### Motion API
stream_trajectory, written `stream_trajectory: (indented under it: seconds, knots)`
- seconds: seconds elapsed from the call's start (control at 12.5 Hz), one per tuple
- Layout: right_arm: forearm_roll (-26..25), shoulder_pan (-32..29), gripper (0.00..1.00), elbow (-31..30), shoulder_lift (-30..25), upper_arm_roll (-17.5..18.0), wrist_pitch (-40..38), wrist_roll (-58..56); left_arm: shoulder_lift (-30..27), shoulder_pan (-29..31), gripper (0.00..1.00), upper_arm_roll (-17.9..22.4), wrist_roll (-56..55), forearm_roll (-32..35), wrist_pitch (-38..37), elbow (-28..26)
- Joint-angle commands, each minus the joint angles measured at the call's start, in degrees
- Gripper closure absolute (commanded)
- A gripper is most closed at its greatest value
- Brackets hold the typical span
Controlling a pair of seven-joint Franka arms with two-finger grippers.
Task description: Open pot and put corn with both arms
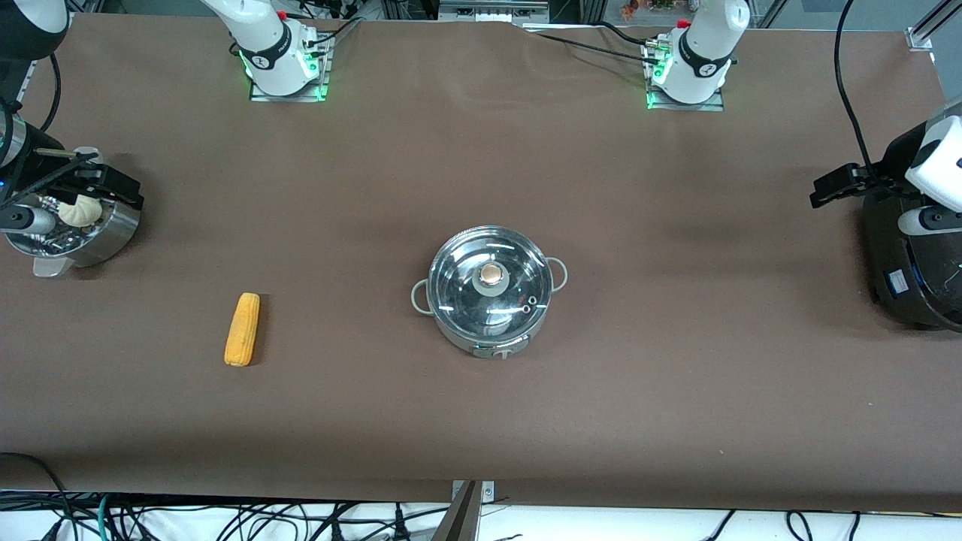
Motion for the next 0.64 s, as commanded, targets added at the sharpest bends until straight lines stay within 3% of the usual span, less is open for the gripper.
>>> stream_trajectory:
  seconds: [0.0, 0.56]
  knots:
    - [-0.5, -0.3, 0.0, 1.4, 0.5, 0.6, -0.3, -0.5, -0.5, 0.2, 0.0, -0.5, 1.4, 0.4, -0.7, 0.3]
    - [-0.5, -0.3, 0.0, 1.7, 0.6, 0.6, -0.3, -0.5, -0.5, -0.3, 0.0, -0.7, 1.2, 0.1, -1.4, 0.1]
